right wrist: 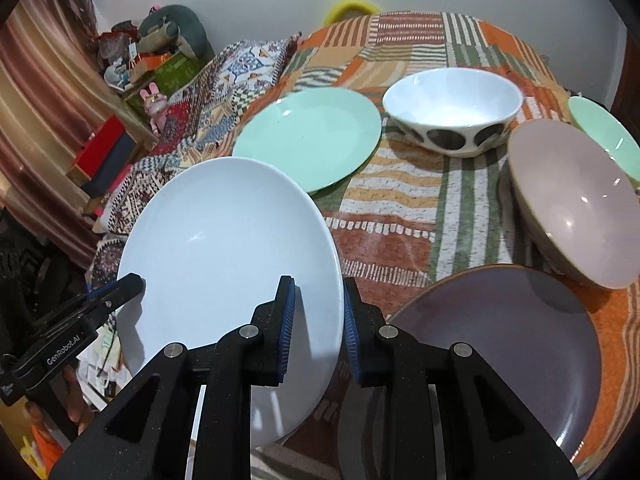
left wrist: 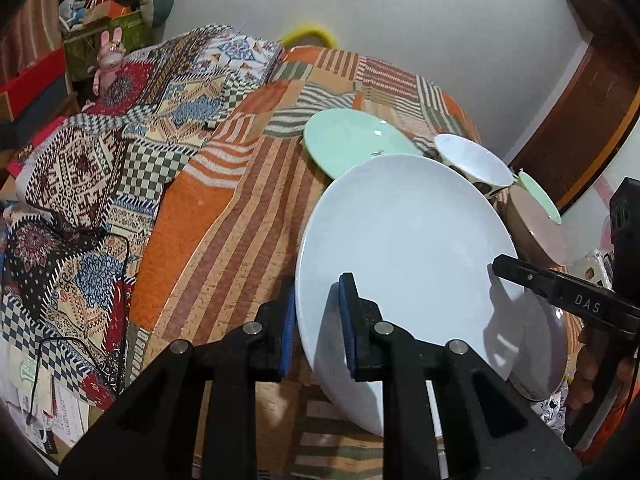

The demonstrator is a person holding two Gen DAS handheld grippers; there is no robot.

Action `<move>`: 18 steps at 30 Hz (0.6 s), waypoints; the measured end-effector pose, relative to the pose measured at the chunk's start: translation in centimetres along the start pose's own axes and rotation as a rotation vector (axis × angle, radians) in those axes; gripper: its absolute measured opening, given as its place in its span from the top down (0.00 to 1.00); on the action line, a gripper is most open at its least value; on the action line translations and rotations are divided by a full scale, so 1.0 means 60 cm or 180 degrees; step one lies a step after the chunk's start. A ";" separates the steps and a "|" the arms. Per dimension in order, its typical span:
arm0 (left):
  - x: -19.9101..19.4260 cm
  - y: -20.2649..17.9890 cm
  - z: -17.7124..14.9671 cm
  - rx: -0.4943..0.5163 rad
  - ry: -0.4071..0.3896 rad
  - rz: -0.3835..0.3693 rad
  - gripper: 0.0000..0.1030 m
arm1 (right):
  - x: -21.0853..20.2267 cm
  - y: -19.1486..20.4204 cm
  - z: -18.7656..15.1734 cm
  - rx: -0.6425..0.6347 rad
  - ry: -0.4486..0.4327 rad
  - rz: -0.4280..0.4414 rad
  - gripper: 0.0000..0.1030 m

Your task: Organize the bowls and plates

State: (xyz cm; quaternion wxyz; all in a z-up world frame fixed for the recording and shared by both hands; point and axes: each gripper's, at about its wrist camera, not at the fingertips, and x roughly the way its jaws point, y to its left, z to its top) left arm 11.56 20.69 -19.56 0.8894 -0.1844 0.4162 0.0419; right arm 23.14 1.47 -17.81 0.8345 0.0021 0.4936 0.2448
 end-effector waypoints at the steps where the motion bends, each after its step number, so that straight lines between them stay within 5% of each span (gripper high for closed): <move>1: -0.004 -0.006 0.001 0.0016 -0.0012 -0.0002 0.81 | -0.006 -0.001 -0.001 0.0002 -0.0022 -0.0001 0.78; 18: -0.046 -0.119 -0.013 0.0291 -0.0046 -0.0160 0.81 | -0.109 -0.068 -0.043 0.0214 -0.0333 -0.0069 0.78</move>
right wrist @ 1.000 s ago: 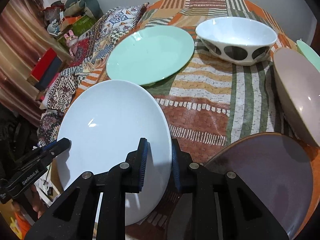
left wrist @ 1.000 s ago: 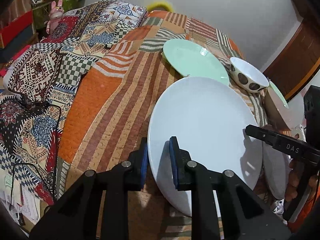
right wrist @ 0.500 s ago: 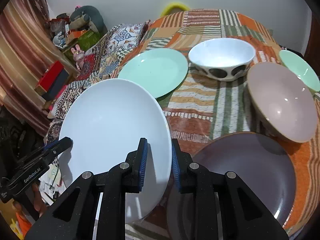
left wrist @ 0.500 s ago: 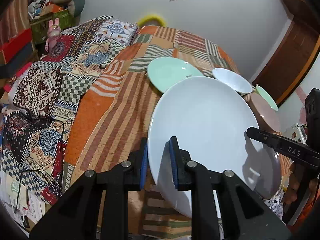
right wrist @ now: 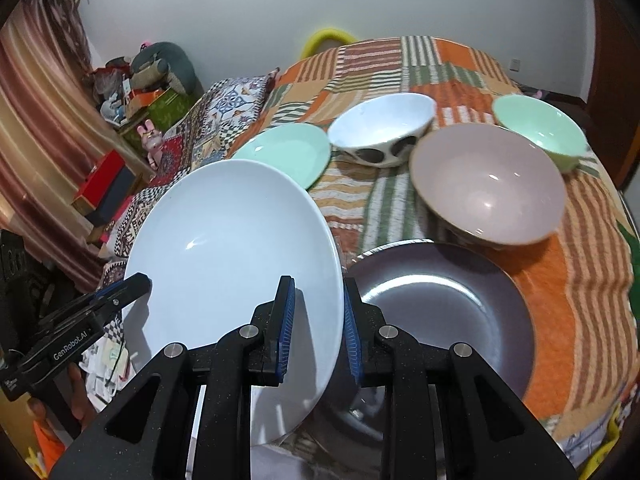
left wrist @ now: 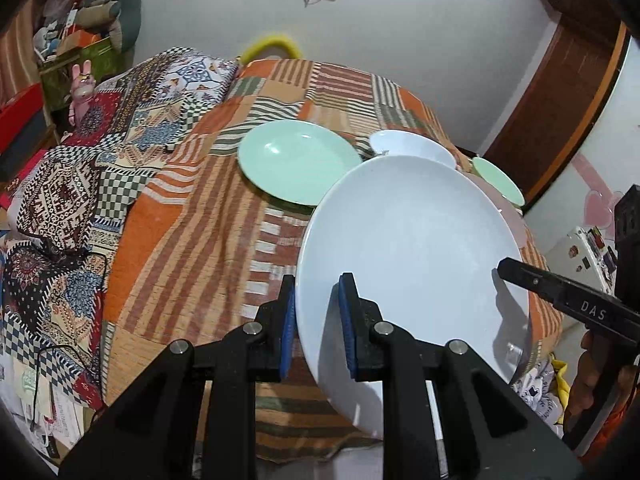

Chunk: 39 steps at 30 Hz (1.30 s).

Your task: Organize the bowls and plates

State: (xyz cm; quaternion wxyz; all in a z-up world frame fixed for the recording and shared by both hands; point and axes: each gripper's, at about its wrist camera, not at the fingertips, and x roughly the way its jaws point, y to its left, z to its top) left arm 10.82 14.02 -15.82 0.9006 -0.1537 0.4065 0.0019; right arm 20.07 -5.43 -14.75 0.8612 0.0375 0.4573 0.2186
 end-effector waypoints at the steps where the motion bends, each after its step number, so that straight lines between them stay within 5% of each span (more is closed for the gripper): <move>1: 0.001 -0.007 -0.001 0.0013 0.0006 -0.0007 0.81 | -0.004 -0.006 -0.003 0.0018 -0.0007 -0.0005 0.78; 17: 0.043 -0.120 -0.022 0.0291 0.0280 -0.0175 0.81 | -0.055 -0.099 -0.052 0.0382 -0.0048 -0.0180 0.78; 39: 0.138 -0.166 -0.060 0.0368 0.0792 -0.0252 0.80 | -0.052 -0.171 -0.098 0.0697 0.0115 -0.0321 0.78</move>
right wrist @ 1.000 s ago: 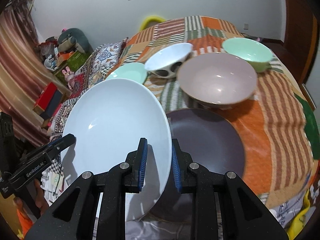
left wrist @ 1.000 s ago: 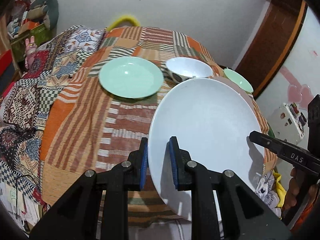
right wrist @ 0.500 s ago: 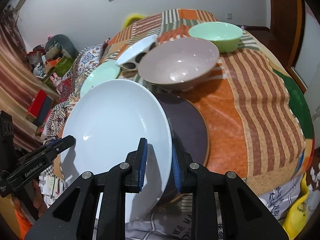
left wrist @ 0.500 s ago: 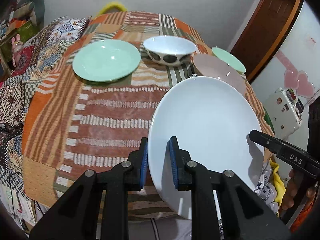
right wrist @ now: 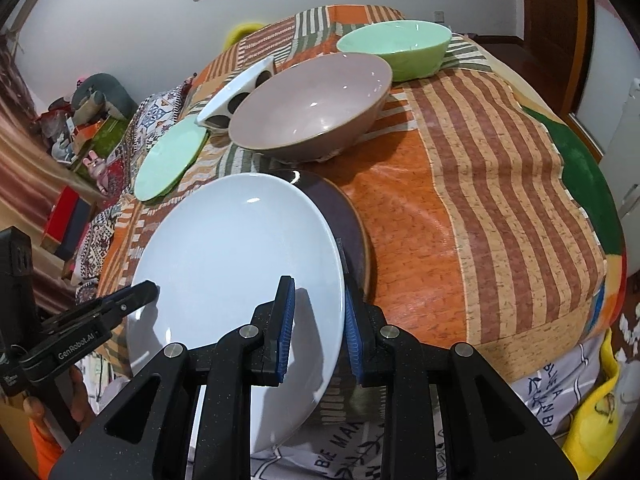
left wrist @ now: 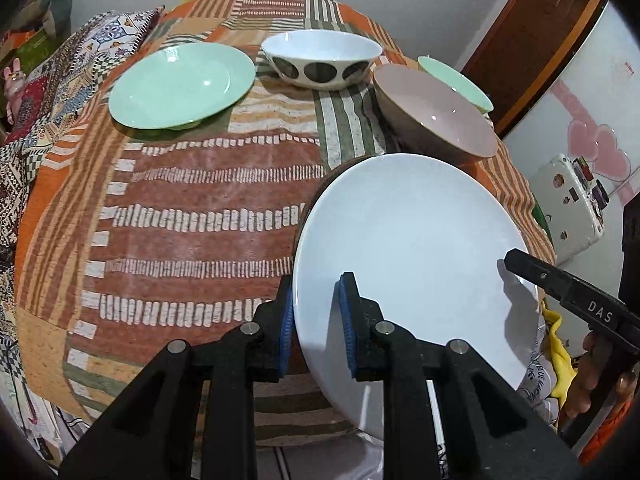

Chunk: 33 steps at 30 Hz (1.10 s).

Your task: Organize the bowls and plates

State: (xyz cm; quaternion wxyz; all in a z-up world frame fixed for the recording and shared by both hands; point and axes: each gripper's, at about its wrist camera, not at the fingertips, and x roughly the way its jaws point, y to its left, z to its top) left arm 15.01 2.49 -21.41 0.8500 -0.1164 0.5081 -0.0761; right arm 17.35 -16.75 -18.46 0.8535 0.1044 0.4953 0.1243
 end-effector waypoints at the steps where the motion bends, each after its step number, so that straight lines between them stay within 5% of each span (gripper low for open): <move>1: 0.003 -0.001 0.000 0.0004 0.0009 0.0003 0.80 | 0.001 0.000 0.000 0.0007 0.0004 -0.0007 0.77; 33: 0.053 0.013 0.031 -0.0099 0.0045 -0.0010 0.75 | 0.021 -0.004 0.027 -0.0049 0.0006 -0.0046 0.78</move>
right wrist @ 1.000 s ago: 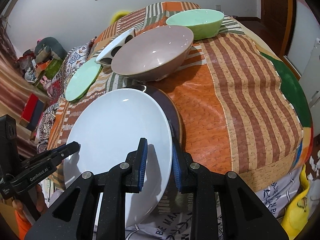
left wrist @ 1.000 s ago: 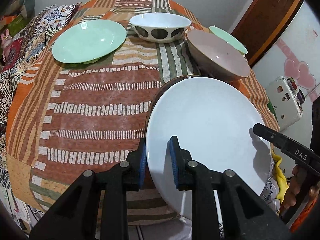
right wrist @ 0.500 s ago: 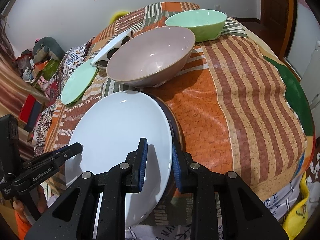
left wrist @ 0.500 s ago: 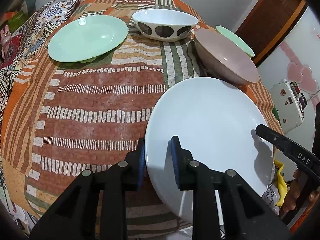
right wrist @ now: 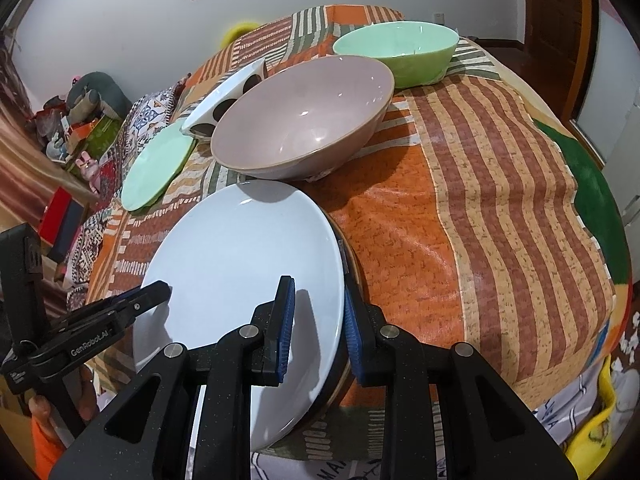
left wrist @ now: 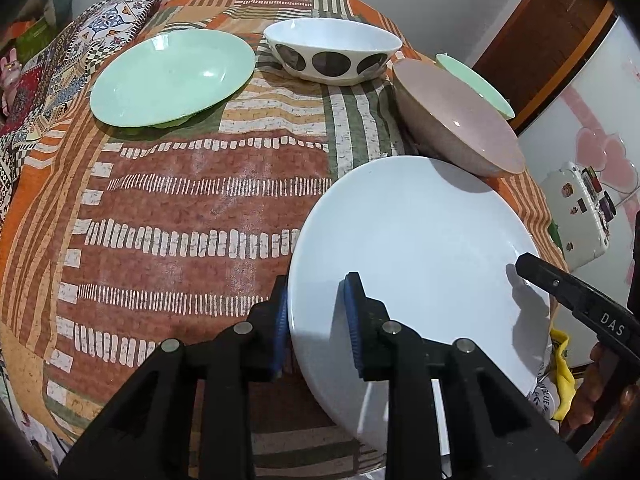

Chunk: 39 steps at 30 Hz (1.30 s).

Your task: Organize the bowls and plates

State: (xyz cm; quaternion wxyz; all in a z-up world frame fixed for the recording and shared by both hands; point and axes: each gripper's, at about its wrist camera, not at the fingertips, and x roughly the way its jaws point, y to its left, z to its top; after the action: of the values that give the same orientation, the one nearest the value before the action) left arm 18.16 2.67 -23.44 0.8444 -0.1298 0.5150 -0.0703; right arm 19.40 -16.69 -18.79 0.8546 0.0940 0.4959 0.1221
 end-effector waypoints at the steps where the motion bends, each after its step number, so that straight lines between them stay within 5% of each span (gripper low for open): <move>1: 0.000 0.000 0.000 0.0000 0.0000 -0.0001 0.75 | 0.000 0.001 0.001 -0.0009 0.0010 -0.0001 0.78; 26: 0.000 -0.016 -0.002 0.0198 -0.0056 0.0128 0.74 | -0.031 -0.017 0.005 -0.0033 0.0027 -0.0036 0.79; 34: -0.061 -0.017 0.001 0.0313 -0.0327 0.0182 0.74 | -0.053 0.000 0.013 -0.0110 -0.0096 -0.0029 0.79; 39: -0.117 0.001 0.006 0.0332 -0.0581 0.0275 0.66 | -0.060 0.036 0.028 -0.0278 -0.0189 0.0043 0.78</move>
State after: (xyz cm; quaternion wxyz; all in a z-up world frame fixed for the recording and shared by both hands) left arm 15.22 4.53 -17.30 0.8956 -0.0693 0.4368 -0.0484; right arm 18.92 -15.80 -14.40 0.8714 0.0635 0.4638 0.1465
